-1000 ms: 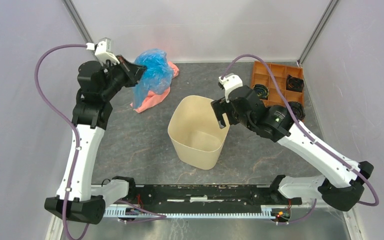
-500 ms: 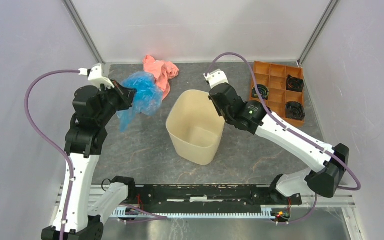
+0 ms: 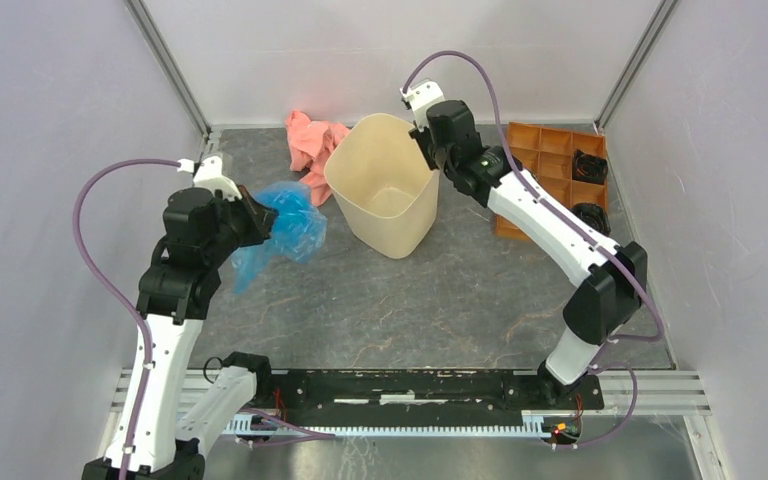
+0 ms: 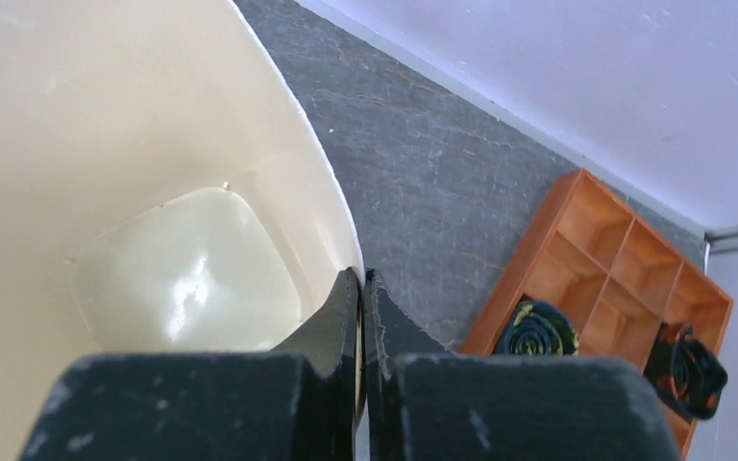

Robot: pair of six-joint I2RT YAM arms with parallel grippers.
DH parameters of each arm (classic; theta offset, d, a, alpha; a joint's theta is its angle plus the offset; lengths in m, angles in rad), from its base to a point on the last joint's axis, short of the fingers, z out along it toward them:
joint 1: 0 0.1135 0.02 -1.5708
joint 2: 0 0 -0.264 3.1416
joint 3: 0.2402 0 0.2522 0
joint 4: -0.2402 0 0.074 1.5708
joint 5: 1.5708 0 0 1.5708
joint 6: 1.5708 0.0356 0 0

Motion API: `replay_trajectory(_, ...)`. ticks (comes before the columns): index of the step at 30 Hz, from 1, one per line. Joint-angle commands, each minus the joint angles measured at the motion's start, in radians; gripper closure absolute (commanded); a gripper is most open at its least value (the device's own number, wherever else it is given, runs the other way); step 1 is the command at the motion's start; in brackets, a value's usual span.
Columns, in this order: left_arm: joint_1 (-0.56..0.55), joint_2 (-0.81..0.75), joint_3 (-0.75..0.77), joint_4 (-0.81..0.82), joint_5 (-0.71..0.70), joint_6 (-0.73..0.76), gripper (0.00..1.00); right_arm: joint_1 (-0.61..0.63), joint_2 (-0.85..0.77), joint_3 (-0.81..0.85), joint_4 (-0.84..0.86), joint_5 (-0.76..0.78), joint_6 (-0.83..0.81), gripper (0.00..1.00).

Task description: Put the trash bags into the trash bin

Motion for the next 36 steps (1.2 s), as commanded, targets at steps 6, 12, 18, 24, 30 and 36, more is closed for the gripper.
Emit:
replay_trajectory(6,-0.004,0.049,-0.064,-0.038,0.152,0.117,0.98,-0.021,0.044,0.226,-0.150,-0.078,-0.119,0.26)
replay_trajectory(12,-0.154,0.052,-0.199,0.063,0.153,-0.013,0.98,-0.008,-0.105,0.251,-0.339,0.004,-0.051,0.03)
replay_trajectory(18,-0.653,0.110,-0.348,0.227,-0.186,-0.292,0.98,0.063,-0.480,-0.239,-0.223,-0.266,0.047,0.02)
replay_trajectory(24,-0.970,0.244,-0.417,0.433,-0.358,-0.463,0.98,0.080,-0.808,-0.756,-0.069,-0.599,0.208,0.02)
replay_trajectory(30,-1.007,0.407,-0.425,0.603,-0.247,-0.465,0.45,0.079,-0.933,-1.051,0.018,-0.582,0.303,0.02)
replay_trajectory(36,-1.007,0.216,-0.507,0.506,-0.263,-0.460,0.13,0.111,-0.962,-1.241,0.210,-0.681,0.406,0.02)
